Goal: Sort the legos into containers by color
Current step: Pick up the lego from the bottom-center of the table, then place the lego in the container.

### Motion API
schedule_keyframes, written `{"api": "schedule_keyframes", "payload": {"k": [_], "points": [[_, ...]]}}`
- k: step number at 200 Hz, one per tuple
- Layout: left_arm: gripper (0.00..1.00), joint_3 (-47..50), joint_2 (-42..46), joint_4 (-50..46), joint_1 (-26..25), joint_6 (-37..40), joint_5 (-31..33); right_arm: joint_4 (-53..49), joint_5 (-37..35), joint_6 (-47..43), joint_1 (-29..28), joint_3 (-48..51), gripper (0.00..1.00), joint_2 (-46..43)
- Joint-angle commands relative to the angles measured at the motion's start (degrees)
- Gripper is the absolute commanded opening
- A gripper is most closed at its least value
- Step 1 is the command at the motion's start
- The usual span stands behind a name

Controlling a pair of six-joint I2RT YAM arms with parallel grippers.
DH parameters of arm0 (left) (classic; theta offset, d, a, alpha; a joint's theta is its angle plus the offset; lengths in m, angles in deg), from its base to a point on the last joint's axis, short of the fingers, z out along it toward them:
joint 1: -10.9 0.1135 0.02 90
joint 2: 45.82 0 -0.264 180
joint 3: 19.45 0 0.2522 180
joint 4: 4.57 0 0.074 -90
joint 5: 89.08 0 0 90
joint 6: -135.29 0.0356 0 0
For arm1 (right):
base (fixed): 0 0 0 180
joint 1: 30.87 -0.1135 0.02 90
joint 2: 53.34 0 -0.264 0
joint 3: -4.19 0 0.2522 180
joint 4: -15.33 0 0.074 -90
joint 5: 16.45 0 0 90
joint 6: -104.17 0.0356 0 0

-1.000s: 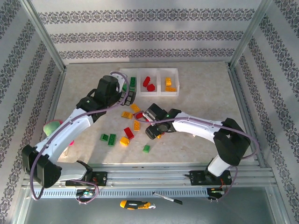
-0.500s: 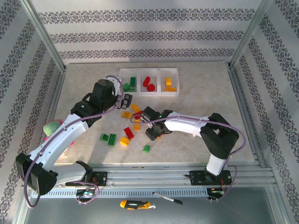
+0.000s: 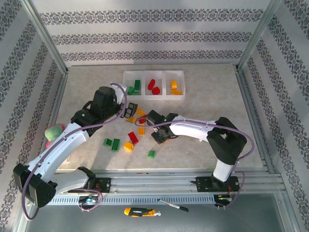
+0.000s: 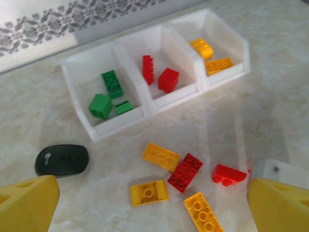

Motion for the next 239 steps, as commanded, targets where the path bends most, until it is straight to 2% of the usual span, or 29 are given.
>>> {"api": "schedule_keyframes", "payload": {"k": [1,37,69,97,161,185,239], "points": [[0.99,2.6,3.5,6.5,-0.3,3.5,-7.9,1.2,0.2,3.6,1.8,-1.7,0.36,-5.1],[0.99,6.7,4.9,16.0,-0.7,0.3,-13.6,6.7,-1.2,6.1,7.9,-2.2,0.35,-10.9],[0.99,10.8,4.1,25.8,-2.3,-4.2,-16.0,12.5,-0.4,6.9,14.7,-5.2,0.34,-10.9],[0.99,14.0,3.9,29.1,-3.7,-3.9,-15.0,15.4,0.2,5.6,19.4,-11.4,0.34,-6.1],[0.99,20.7,0.8,36.0,-5.6,-2.8,-16.5,20.8,-2.9,-1.1,24.9,-28.5,0.32,12.4],[0.99,21.7,-0.4,36.7,-5.8,-3.2,-14.5,21.1,-2.7,-0.2,26.9,-34.6,0.31,18.7],[0.99,23.6,-0.1,36.1,-5.9,-3.0,-11.6,21.3,-3.8,2.6,28.9,-37.4,0.31,24.1]]}}
